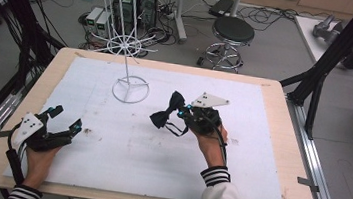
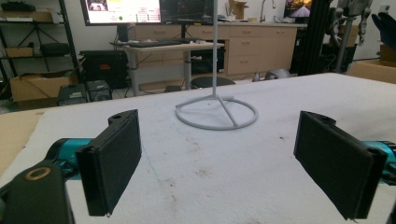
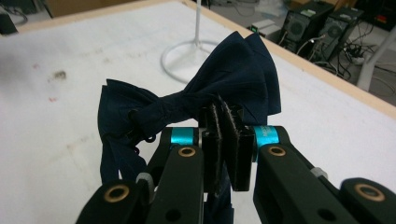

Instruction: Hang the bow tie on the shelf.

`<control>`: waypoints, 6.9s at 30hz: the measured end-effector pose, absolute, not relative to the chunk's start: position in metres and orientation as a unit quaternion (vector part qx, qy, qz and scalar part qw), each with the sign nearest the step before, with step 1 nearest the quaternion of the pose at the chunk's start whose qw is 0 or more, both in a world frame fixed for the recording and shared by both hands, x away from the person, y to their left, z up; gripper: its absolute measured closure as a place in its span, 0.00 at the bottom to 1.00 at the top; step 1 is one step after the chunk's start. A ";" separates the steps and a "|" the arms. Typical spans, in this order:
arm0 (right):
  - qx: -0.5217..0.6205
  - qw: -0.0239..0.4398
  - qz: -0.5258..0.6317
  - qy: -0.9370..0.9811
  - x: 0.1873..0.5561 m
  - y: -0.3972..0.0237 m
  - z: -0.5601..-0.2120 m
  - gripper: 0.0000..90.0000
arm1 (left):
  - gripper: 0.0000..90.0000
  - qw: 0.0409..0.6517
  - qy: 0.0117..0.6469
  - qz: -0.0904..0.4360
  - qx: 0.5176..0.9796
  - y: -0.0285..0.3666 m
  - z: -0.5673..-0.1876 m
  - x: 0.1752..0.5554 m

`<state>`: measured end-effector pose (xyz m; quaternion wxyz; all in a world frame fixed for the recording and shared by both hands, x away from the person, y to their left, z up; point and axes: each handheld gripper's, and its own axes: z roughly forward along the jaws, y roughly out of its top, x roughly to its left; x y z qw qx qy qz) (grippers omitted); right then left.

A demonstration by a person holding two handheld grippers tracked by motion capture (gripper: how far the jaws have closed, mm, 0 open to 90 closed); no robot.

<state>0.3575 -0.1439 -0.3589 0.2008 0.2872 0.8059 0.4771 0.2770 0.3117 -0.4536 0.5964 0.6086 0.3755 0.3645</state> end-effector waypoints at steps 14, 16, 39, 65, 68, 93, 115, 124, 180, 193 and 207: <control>0.263 0.212 0.514 0.789 0.360 -0.122 -0.326 0.95 | 0.17 0.597 0.376 0.364 0.609 0.312 -0.454 0.277; 0.259 0.214 0.516 0.788 0.361 -0.119 -0.322 0.96 | 0.17 0.597 0.376 0.364 0.608 0.312 -0.454 0.277; 0.235 0.213 0.550 0.772 0.380 -0.082 -0.288 0.95 | 0.17 0.597 0.375 0.363 0.609 0.312 -0.454 0.277; 0.254 0.217 0.570 0.750 0.413 -0.048 -0.270 0.95 | 0.17 0.599 0.375 0.362 0.608 0.312 -0.454 0.277; 0.254 0.217 0.572 0.749 0.415 -0.045 -0.270 0.95 | 0.17 0.598 0.376 0.361 0.608 0.312 -0.454 0.277; 0.274 0.218 0.565 0.747 0.443 -0.034 -0.284 0.95 | 0.17 0.600 0.374 0.363 0.607 0.312 -0.454 0.277; 0.278 0.208 0.549 0.760 0.450 -0.036 -0.293 0.92 | 0.17 0.601 0.373 0.364 0.606 0.312 -0.454 0.276; 0.273 0.213 0.531 0.774 0.449 -0.035 -0.294 0.87 | 0.17 0.602 0.373 0.364 0.606 0.313 -0.454 0.276; 0.304 0.318 0.568 0.695 0.288 -0.219 -0.327 0.13 | 0.17 0.605 0.367 0.370 0.602 0.313 -0.455 0.274; 0.372 0.370 0.592 0.611 0.242 -0.284 -0.428 0.13 | 0.17 0.609 0.363 0.375 0.597 0.313 -0.455 0.272; 0.379 0.375 0.589 0.607 0.253 -0.268 -0.454 0.13 | 0.17 0.611 0.362 0.380 0.592 0.313 -0.455 0.270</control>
